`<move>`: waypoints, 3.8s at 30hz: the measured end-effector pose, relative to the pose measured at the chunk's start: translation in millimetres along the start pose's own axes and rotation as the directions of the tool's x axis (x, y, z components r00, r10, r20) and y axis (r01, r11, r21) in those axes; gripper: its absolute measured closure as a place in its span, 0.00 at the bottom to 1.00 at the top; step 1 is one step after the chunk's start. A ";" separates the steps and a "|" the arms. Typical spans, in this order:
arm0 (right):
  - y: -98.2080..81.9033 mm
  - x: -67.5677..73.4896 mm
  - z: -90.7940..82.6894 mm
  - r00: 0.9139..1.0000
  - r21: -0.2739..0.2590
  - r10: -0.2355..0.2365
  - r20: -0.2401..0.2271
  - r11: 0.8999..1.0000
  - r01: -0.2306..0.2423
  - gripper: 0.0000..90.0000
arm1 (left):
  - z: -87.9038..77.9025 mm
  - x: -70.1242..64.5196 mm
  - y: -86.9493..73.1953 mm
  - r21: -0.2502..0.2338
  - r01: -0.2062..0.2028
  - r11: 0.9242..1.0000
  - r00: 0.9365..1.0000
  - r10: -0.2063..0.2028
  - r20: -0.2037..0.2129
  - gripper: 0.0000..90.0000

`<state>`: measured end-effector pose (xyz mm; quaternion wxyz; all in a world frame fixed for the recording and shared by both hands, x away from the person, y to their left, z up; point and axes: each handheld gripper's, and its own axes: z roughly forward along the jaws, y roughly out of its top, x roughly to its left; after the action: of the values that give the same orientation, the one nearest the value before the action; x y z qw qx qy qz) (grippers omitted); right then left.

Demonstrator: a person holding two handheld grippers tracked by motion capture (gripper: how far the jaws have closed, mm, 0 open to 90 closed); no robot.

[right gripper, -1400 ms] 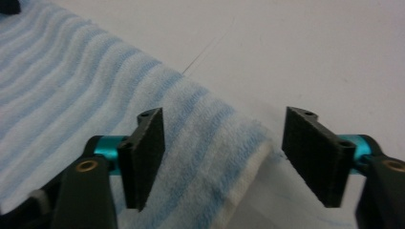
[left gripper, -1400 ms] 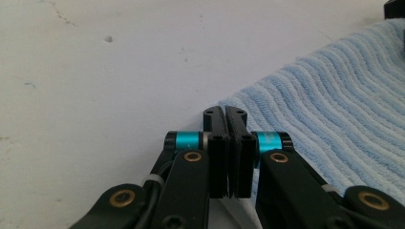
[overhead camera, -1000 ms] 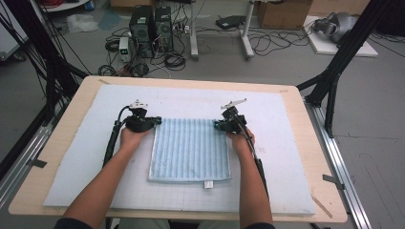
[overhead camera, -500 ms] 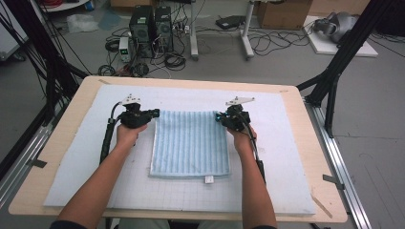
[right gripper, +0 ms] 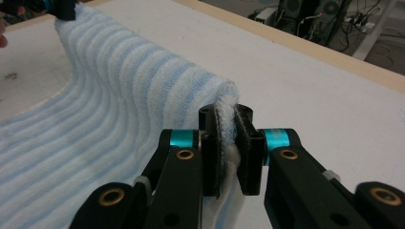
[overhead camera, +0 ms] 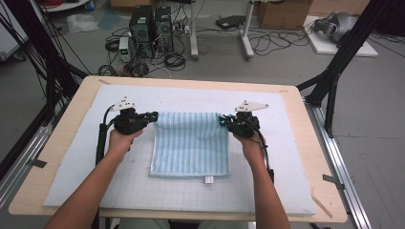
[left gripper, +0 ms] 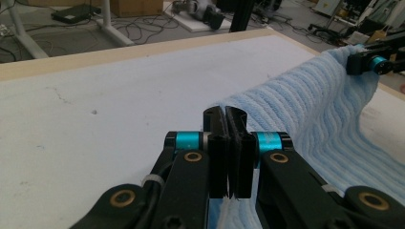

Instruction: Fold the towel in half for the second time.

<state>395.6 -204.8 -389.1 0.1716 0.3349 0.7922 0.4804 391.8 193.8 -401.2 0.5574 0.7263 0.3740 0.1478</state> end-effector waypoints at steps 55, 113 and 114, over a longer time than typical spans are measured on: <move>-58.8 58.0 -47.2 0.997 0.035 0.002 -0.076 0.999 0.000 0.71 | -43.7 -38.9 -54.2 0.029 0.072 0.997 0.995 -0.074 0.074 0.65; -76.2 61.3 -51.1 0.998 0.123 -0.068 -0.011 0.990 0.069 0.67 | -34.2 -13.9 -41.3 -0.054 -0.026 0.998 0.998 0.023 -0.056 0.46; -80.1 62.1 -50.8 0.997 0.146 -0.077 -0.012 0.986 0.078 0.66 | -35.3 -12.1 -40.1 -0.062 -0.017 0.998 0.998 0.013 -0.060 0.44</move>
<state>291.6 -219.6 -431.8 0.1626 0.3140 0.8382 0.4152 346.2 213.9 -423.8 0.5672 0.7066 0.3803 0.1852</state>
